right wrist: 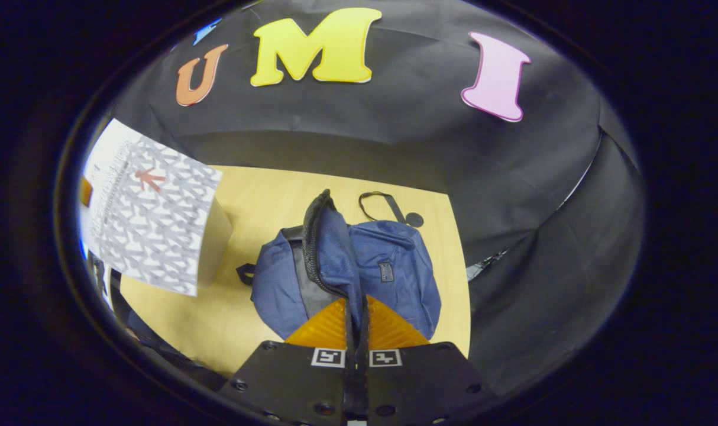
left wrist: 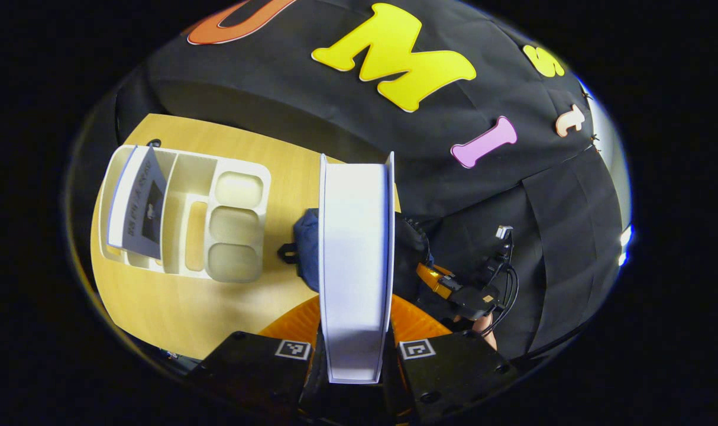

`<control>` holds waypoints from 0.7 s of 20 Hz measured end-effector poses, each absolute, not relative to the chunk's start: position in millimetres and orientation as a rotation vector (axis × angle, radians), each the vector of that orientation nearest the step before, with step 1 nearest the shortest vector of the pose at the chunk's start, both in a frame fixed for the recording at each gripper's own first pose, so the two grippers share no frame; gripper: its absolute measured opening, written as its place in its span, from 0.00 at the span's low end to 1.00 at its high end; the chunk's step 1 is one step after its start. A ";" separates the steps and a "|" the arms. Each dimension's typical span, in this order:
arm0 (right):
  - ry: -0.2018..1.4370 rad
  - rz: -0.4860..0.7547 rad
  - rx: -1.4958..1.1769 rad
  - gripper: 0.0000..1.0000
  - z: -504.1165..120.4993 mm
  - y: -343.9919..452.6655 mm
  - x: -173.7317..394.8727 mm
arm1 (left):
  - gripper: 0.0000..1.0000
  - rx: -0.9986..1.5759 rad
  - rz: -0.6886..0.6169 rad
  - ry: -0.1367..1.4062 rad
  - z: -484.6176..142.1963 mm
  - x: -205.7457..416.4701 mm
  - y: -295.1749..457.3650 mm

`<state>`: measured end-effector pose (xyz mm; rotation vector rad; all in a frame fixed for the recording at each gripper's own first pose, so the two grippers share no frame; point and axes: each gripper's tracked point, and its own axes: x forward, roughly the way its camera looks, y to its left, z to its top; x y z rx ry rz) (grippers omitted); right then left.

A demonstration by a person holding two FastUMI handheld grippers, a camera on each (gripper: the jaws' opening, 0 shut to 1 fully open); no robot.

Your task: Open the schoolbag, grab two books from the bookshelf and put them into the schoolbag.

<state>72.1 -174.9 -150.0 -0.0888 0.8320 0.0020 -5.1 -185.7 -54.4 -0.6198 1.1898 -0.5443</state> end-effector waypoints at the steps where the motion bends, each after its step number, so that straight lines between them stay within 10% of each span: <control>1: 0.832 0.002 -0.089 0.00 -149.7 -175.8 72.2 | 0.40 -0.624 -0.560 1.194 -62.9 -6.7 -197.3; 14: 0.838 0.025 -0.113 0.00 -140.8 -169.6 76.3 | 0.40 -0.813 -0.554 1.268 -208.3 -19.2 -313.0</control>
